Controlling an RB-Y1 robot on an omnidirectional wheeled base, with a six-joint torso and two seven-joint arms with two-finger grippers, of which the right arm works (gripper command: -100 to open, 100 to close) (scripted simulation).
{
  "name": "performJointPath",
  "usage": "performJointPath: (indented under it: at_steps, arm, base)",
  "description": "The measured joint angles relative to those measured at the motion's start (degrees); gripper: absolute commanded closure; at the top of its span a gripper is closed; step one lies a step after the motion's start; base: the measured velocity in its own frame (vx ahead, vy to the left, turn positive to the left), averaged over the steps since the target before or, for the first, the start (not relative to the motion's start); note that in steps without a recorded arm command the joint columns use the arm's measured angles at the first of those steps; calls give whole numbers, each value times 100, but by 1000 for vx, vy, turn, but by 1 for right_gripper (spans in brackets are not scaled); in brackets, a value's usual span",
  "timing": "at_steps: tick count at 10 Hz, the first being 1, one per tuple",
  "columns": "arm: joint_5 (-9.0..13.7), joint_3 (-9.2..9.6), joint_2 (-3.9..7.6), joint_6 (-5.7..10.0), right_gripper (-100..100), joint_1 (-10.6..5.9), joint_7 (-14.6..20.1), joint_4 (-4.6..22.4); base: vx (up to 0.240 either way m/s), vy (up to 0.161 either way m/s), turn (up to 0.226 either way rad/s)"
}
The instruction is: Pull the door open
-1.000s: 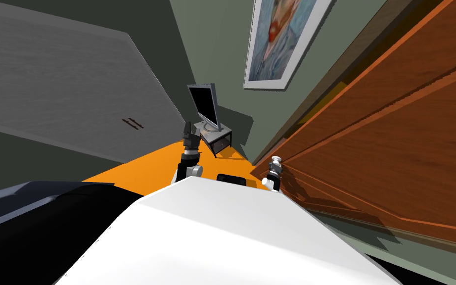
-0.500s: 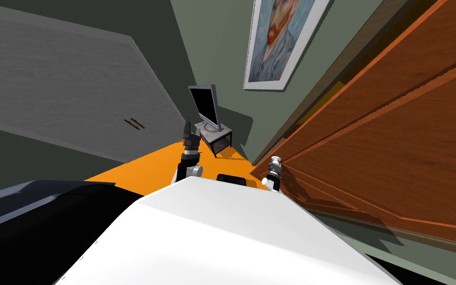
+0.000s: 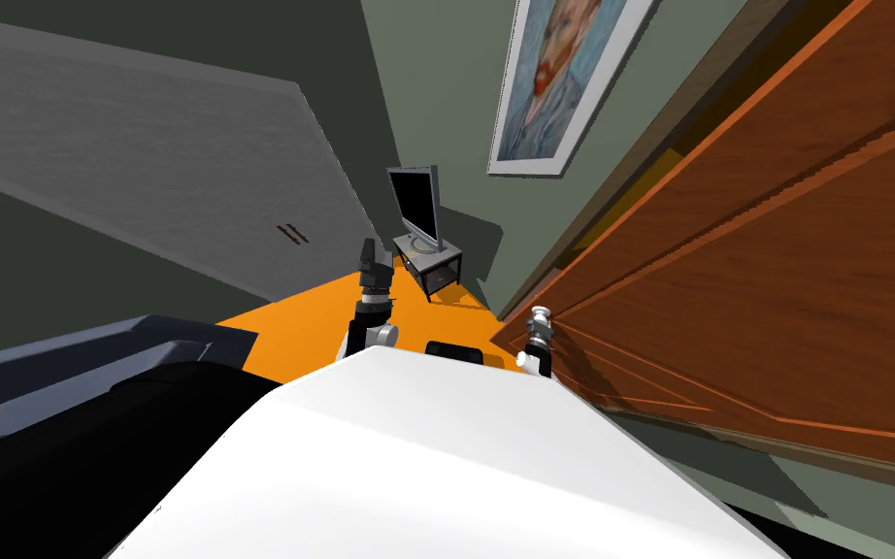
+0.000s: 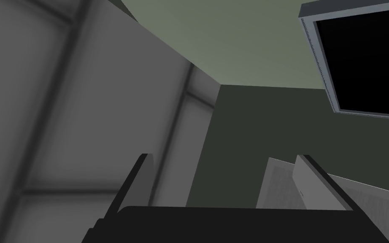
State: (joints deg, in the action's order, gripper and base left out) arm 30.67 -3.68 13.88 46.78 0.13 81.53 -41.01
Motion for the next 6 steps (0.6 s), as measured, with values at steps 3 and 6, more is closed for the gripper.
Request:
performJointPath:
  at_steps: [3,6]
  arm:
    - [-98,218,144,10,100,96,294,-62]
    - [-172,377,232,16,100,140,501,-71]
  base:
    - [-219,-23,139]
    - [-151,-6,75]
